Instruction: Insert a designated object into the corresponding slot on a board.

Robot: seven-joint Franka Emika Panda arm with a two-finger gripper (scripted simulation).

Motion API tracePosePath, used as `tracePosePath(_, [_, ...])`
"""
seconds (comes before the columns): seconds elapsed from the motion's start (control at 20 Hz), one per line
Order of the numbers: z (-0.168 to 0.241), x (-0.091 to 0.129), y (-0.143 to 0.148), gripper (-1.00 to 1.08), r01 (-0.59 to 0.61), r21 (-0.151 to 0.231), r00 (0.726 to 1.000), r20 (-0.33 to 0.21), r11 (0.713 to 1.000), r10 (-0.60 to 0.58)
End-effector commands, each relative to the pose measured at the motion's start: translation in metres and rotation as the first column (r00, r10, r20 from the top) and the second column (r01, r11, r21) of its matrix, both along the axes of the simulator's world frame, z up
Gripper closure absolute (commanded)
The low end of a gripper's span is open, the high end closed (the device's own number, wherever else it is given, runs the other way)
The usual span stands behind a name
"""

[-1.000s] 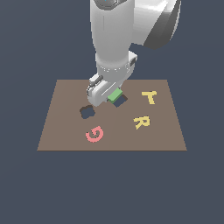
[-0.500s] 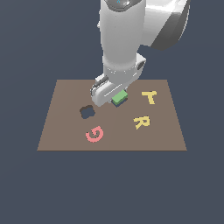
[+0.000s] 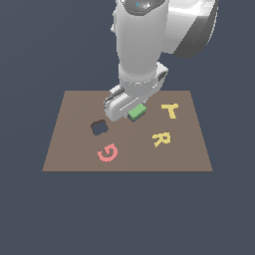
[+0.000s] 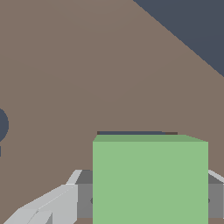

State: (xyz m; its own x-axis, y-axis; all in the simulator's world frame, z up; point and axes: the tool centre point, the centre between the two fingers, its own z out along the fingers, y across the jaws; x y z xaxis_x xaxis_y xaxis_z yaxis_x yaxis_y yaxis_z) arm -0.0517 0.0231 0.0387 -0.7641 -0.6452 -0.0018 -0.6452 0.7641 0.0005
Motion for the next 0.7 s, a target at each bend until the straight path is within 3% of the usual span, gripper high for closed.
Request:
tracePosePath(0.0, [-0.0045, 0.0002, -0.0002, 1.08, 0.002, 0.000, 1.000, 0.000, 1.000, -0.002])
tracePosePath(0.15, [-0.0082, 0.0004, -0.0001, 1.08, 0.003, 0.000, 1.000, 0.000, 1.000, -0.003])
tracePosePath(0.2, [-0.0082, 0.0004, -0.0001, -0.92, 0.003, 0.000, 1.000, 0.000, 1.000, -0.003])
tracePosePath(0.65, [-0.0082, 0.0004, -0.0001, -0.92, 0.003, 0.000, 1.000, 0.000, 1.000, -0.003])
